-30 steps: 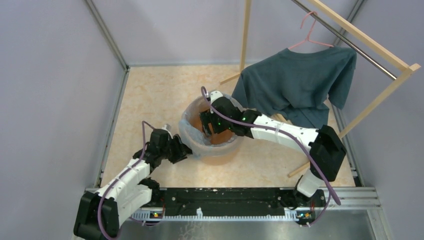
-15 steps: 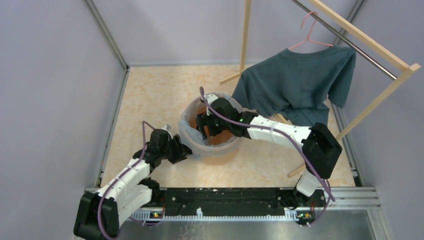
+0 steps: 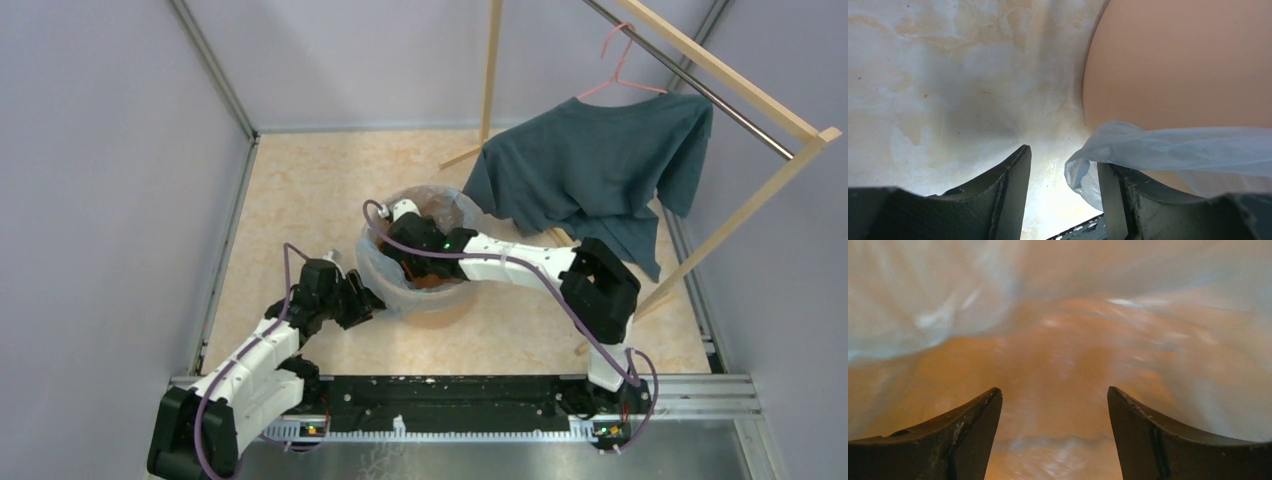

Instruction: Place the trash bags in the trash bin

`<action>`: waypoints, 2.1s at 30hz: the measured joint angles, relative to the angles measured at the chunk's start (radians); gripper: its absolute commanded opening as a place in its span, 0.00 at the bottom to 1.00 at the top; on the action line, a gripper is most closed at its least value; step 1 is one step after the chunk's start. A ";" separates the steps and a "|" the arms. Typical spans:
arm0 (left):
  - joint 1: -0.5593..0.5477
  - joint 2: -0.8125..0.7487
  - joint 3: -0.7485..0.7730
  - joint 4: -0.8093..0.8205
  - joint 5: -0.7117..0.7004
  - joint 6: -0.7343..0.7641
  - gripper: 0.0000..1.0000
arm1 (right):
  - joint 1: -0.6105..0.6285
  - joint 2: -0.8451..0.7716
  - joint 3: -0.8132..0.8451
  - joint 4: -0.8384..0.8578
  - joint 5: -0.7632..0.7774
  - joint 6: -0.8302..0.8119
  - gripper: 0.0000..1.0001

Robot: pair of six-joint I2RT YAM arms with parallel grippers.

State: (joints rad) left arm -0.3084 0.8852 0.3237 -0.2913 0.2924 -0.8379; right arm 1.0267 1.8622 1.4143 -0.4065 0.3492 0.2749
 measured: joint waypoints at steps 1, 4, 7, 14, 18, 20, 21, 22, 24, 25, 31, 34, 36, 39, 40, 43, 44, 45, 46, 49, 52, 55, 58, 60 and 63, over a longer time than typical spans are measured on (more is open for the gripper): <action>0.000 0.000 0.000 -0.004 -0.002 0.000 0.58 | 0.008 0.013 -0.003 -0.002 -0.022 0.005 0.78; 0.000 -0.008 0.000 -0.013 -0.003 0.000 0.58 | 0.023 0.015 -0.048 0.031 -0.113 0.023 0.81; 0.000 -0.013 0.001 -0.019 -0.003 0.000 0.59 | 0.022 0.009 -0.069 0.066 -0.182 0.033 0.82; 0.000 -0.013 0.002 -0.022 -0.004 0.000 0.59 | -0.024 -0.081 -0.129 0.135 -0.255 0.042 0.83; 0.000 -0.021 0.002 -0.028 -0.014 0.000 0.59 | -0.035 -0.094 -0.162 0.146 -0.229 0.040 0.82; 0.000 -0.033 0.002 -0.028 -0.020 -0.001 0.58 | -0.035 -0.088 -0.180 0.151 -0.232 0.042 0.82; 0.000 -0.037 0.002 -0.028 -0.021 -0.001 0.58 | -0.034 -0.079 -0.190 0.157 -0.238 0.044 0.82; 0.000 -0.039 0.002 -0.028 -0.021 -0.001 0.59 | -0.034 -0.069 -0.193 0.160 -0.243 0.049 0.82; 0.000 -0.039 0.002 -0.028 -0.021 -0.001 0.58 | -0.034 -0.045 -0.194 0.164 -0.249 0.057 0.82; 0.000 -0.039 0.002 -0.028 -0.021 -0.001 0.58 | -0.034 -0.036 -0.194 0.166 -0.249 0.059 0.82; 0.000 -0.042 0.007 -0.058 -0.034 -0.001 0.67 | -0.034 -0.008 -0.154 0.114 -0.232 0.056 0.85; 0.000 -0.069 0.012 -0.090 -0.056 -0.007 0.71 | -0.034 -0.020 -0.121 0.080 -0.209 0.050 0.87; 0.000 -0.089 0.023 -0.116 -0.071 -0.020 0.74 | -0.034 -0.045 -0.103 0.046 -0.193 0.048 0.88; 0.000 -0.120 0.050 -0.160 -0.090 -0.049 0.78 | -0.034 -0.095 -0.076 -0.003 -0.169 0.047 0.91; 0.000 -0.132 0.061 -0.180 -0.099 -0.059 0.82 | -0.034 -0.109 -0.066 -0.017 -0.161 0.046 0.92; 0.000 -0.179 0.087 -0.233 -0.118 -0.089 0.89 | -0.034 -0.146 -0.034 -0.068 -0.136 0.037 0.94; 0.000 -0.200 0.093 -0.250 -0.124 -0.098 0.91 | -0.034 -0.156 -0.024 -0.085 -0.129 0.032 0.95; 0.000 -0.224 0.100 -0.269 -0.130 -0.106 0.93 | -0.034 -0.164 -0.016 -0.098 -0.124 0.027 0.96; 0.000 -0.251 0.108 -0.287 -0.138 -0.111 0.94 | -0.034 -0.174 -0.007 -0.116 -0.122 0.021 0.97; 0.000 -0.336 0.153 -0.353 -0.163 -0.125 0.98 | -0.034 -0.201 0.017 -0.164 -0.125 0.001 0.99; 0.000 -0.407 0.216 -0.401 -0.187 -0.126 0.98 | -0.035 -0.225 0.059 -0.216 -0.141 -0.016 0.99; 0.000 -0.469 0.316 -0.445 -0.215 -0.105 0.98 | -0.035 -0.270 0.093 -0.241 -0.158 -0.026 0.99; 0.000 -0.484 0.472 -0.478 -0.246 -0.058 0.98 | -0.035 -0.356 0.093 -0.250 -0.166 -0.034 0.99; 0.000 -0.481 0.581 -0.486 -0.274 -0.015 0.98 | -0.035 -0.427 0.092 -0.246 -0.170 -0.043 0.99; 0.000 -0.476 0.723 -0.491 -0.314 0.052 0.98 | -0.035 -0.527 0.091 -0.227 -0.170 -0.059 0.99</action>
State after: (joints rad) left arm -0.3084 0.4088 1.0470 -0.7822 -0.0216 -0.7856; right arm 0.9916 1.3350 1.5055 -0.6334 0.1791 0.2161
